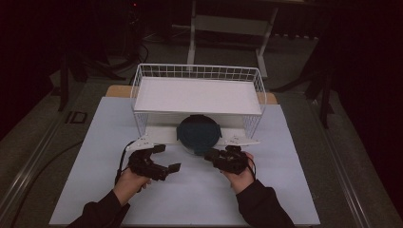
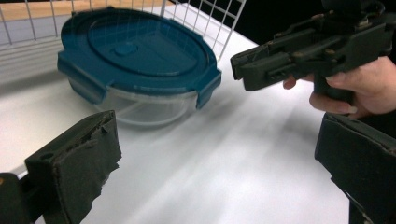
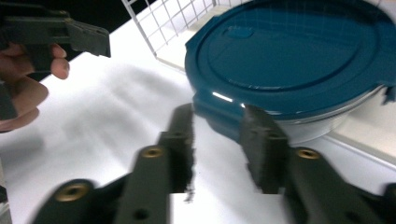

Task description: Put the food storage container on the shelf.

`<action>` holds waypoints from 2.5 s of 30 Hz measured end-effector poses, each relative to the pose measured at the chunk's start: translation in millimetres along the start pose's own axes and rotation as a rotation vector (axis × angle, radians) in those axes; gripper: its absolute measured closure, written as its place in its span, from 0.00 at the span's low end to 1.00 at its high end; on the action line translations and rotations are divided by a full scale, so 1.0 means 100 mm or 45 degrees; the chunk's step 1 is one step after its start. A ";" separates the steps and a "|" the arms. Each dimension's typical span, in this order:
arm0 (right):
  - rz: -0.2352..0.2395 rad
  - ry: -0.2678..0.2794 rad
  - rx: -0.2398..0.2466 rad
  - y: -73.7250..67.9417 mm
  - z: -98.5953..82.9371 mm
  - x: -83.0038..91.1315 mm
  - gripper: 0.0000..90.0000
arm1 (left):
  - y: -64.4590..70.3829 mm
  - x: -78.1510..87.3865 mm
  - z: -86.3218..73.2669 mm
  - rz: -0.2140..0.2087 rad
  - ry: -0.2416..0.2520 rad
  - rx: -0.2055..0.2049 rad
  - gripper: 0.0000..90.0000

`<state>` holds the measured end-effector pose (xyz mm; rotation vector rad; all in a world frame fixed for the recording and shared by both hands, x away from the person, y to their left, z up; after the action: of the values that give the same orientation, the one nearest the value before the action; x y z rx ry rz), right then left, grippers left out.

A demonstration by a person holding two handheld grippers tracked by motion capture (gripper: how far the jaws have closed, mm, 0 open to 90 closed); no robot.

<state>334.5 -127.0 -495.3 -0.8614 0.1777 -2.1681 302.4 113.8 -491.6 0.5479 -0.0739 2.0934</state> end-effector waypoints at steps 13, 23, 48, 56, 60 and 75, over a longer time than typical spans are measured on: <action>-0.042 -0.072 0.046 -0.02 -0.06 -0.30 1.00 | 0.04 -0.02 -0.13 0.037 -0.003 -0.049 0.00; -0.048 -0.068 0.034 -0.01 0.00 -0.38 1.00 | 0.04 0.00 -0.13 0.059 0.024 -0.054 0.00; -0.131 -0.032 -0.013 0.21 0.19 -0.64 1.00 | 0.04 -0.02 -0.16 0.058 0.024 -0.059 0.00; -0.135 -0.021 -0.019 0.24 0.23 -0.66 1.00 | 0.05 -0.03 -0.16 0.053 0.019 -0.063 0.00; -0.130 -0.019 -0.029 0.24 0.23 -0.66 1.00 | 0.06 -0.02 -0.16 0.050 0.023 -0.062 0.00; -0.039 -0.009 -0.004 0.09 0.12 -0.49 0.43 | 0.09 -0.02 -0.15 0.035 0.029 -0.077 0.00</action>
<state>370.4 -96.9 -515.6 -0.8788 0.1659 -2.1932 291.0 111.1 -504.6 0.4890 -0.1314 2.1162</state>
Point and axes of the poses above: each handheld gripper's, and its own axes: x roughly backward along the jaws, z roughly out of its top, y roughly to its right, the point moved 4 cm from there along -x, roughly forward along the jaws, and after that the axes turned 8 degrees about -x, right-handed, at the moved point
